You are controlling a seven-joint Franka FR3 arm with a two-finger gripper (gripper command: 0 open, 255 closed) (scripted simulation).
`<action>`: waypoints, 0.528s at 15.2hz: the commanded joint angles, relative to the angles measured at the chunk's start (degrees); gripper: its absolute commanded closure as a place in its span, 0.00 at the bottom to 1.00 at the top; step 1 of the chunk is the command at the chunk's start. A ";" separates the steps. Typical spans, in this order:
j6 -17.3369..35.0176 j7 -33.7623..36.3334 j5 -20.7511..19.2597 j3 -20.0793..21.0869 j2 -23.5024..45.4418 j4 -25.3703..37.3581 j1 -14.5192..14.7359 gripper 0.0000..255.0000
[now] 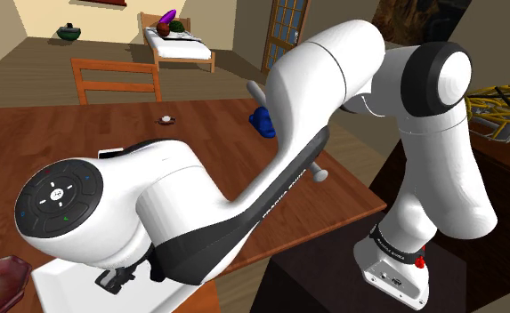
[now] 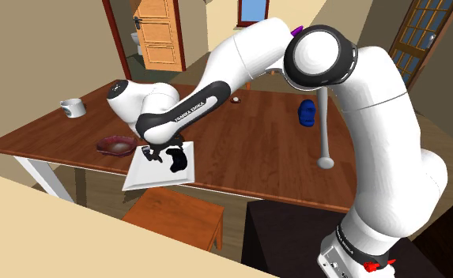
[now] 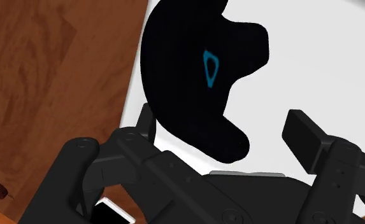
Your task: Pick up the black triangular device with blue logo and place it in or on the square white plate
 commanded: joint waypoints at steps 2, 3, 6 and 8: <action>-1.27 -0.37 0.69 0.50 -0.70 0.69 0.26 0.00; -2.58 -0.74 1.35 0.96 -1.35 1.48 0.55 0.00; -5.00 -1.41 2.45 1.71 -2.37 3.12 1.19 0.00; -5.00 -1.41 2.45 1.71 -2.37 3.12 1.19 0.00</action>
